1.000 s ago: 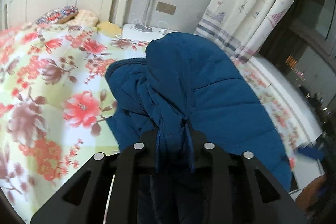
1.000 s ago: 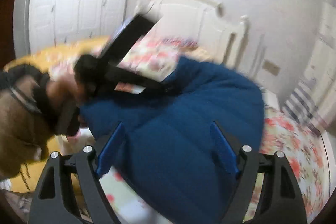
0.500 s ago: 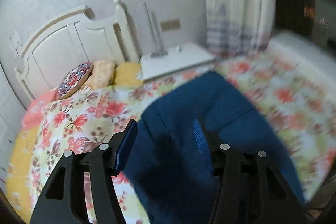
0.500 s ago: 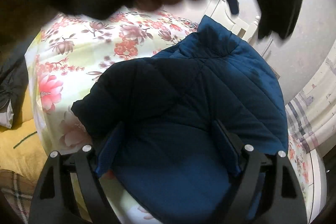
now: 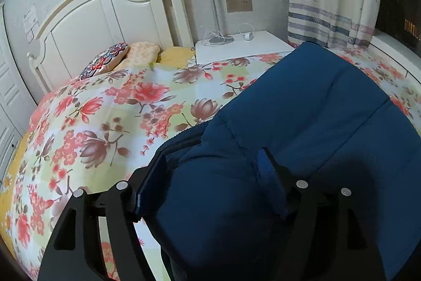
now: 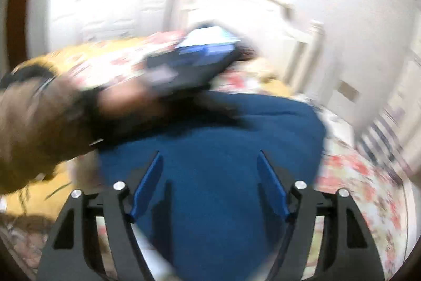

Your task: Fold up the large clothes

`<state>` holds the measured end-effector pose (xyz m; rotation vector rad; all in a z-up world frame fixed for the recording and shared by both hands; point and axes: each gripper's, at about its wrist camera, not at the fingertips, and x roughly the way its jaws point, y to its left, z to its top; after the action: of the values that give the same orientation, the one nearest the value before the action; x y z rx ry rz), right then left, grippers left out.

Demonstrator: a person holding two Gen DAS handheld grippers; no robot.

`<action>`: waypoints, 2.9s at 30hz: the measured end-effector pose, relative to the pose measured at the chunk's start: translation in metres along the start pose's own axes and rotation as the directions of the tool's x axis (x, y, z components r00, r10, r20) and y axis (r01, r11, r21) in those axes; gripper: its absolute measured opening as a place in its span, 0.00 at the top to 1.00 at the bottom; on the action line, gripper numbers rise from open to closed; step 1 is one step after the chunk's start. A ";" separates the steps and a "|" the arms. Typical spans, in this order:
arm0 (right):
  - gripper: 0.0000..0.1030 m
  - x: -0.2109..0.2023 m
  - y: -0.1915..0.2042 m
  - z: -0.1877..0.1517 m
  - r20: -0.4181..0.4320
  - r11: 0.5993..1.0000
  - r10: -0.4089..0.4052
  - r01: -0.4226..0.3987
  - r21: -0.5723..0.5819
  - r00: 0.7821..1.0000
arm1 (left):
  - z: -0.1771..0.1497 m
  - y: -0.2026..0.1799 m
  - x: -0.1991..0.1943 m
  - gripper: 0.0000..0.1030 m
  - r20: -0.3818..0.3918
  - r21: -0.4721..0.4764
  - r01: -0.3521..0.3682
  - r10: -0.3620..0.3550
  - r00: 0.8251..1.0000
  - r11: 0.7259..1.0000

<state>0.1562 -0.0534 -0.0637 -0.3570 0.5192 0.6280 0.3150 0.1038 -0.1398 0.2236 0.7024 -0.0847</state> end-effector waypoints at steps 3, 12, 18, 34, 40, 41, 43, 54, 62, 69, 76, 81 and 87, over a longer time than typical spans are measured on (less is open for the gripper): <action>0.47 0.034 -0.086 0.020 -0.021 0.981 -0.039 0.042 0.187 0.999 | 0.000 -0.004 -0.002 0.32 0.004 0.007 -0.011 0.011 1.000 1.000; 0.43 0.212 -0.160 0.037 -0.302 0.957 0.143 -0.055 0.283 0.942 | -0.004 0.011 0.008 0.21 -0.024 -0.074 -0.009 0.007 1.000 0.997; 0.40 0.219 -0.154 0.057 -0.412 0.984 0.100 -0.028 0.178 0.906 | -0.006 0.016 0.016 0.13 -0.044 -0.100 0.000 -0.004 0.999 0.995; 0.41 0.228 -0.123 0.096 -0.392 0.997 0.057 -0.036 0.062 0.918 | -0.007 0.014 0.013 0.11 -0.037 -0.095 -0.029 0.026 0.999 0.995; 0.36 0.271 -0.094 0.081 -0.507 0.991 0.126 -0.136 0.016 0.853 | -0.008 0.015 0.016 0.11 -0.054 -0.101 -0.032 0.027 0.998 0.994; 0.33 0.277 -0.101 0.082 -0.521 0.988 0.150 -0.138 0.062 0.840 | -0.009 0.017 0.017 0.11 -0.061 -0.109 -0.025 0.018 0.998 0.994; 0.27 0.285 -0.112 0.083 -0.538 0.981 0.192 -0.147 0.126 0.821 | -0.009 0.018 0.018 0.11 -0.064 -0.115 -0.020 0.013 0.998 0.993; 0.22 0.177 -0.166 0.069 -0.323 0.951 -0.031 0.127 0.283 0.946 | -0.010 0.018 0.018 0.08 -0.065 -0.116 -0.021 0.013 0.998 0.993; 0.09 0.169 -0.213 -0.002 -0.248 0.739 0.227 -0.001 0.674 0.942 | -0.016 0.034 0.011 0.04 -0.068 -0.201 0.074 -0.089 0.994 0.977; 0.03 0.077 -0.174 -0.058 -0.095 0.696 0.334 -0.177 0.696 0.938 | -0.062 0.080 -0.038 0.04 -0.007 -0.449 0.401 -0.451 0.892 0.799; 0.02 0.051 -0.128 -0.113 0.030 0.560 0.502 -0.351 0.750 0.864 | -0.107 0.062 -0.055 0.04 -0.031 -0.469 0.523 -0.606 0.795 0.711; 0.02 0.063 -0.118 -0.114 0.060 0.518 0.551 -0.398 0.757 0.832 | -0.128 0.061 -0.031 0.04 0.038 -0.554 0.595 -0.696 0.717 0.583; 0.07 0.076 -0.102 -0.099 0.032 0.569 0.540 -0.393 0.722 0.841 | -0.124 0.044 -0.028 0.20 0.018 -0.578 0.611 -0.740 0.672 0.541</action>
<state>0.2386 -0.1411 -0.1706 0.4995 1.0240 0.8601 0.2217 0.1751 -0.2059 -0.6369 0.9914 -0.6226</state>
